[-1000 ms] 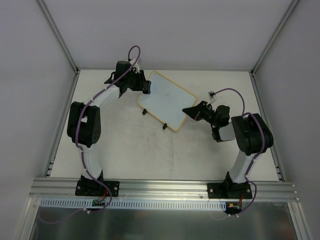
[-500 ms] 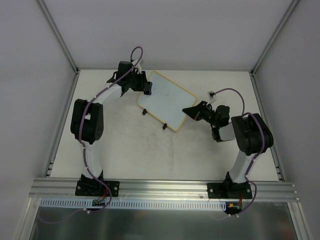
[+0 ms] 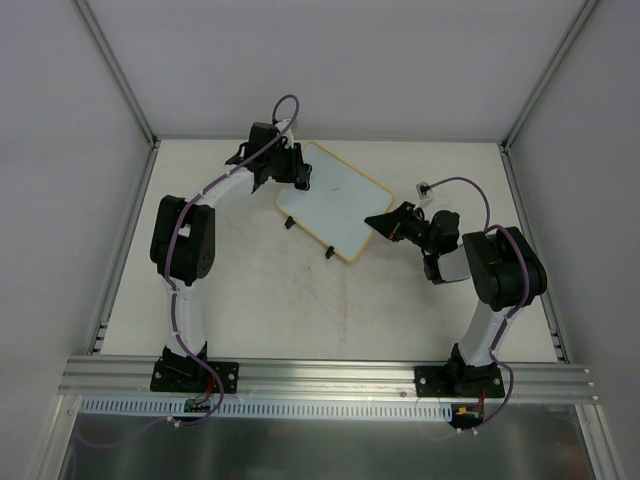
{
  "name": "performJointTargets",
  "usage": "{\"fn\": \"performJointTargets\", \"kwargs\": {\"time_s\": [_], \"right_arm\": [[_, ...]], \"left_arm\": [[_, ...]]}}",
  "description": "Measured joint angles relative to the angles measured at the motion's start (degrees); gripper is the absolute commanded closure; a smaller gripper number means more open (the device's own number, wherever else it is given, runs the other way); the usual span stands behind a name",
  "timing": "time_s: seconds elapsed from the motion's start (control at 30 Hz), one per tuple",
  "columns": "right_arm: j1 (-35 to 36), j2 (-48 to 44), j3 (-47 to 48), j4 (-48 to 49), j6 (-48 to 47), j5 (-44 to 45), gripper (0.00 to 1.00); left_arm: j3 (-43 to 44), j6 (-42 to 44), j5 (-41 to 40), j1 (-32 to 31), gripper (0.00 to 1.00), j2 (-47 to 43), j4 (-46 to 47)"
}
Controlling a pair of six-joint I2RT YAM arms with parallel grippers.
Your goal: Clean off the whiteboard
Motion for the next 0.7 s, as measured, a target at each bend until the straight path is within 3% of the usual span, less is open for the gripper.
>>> {"fn": "performJointTargets", "kwargs": {"time_s": [0.7], "right_arm": [[-0.1, 0.0, 0.0, -0.8, 0.1, 0.2, 1.00]], "left_arm": [[-0.2, 0.1, -6.9, -10.2, 1.00, -1.9, 0.7]]}}
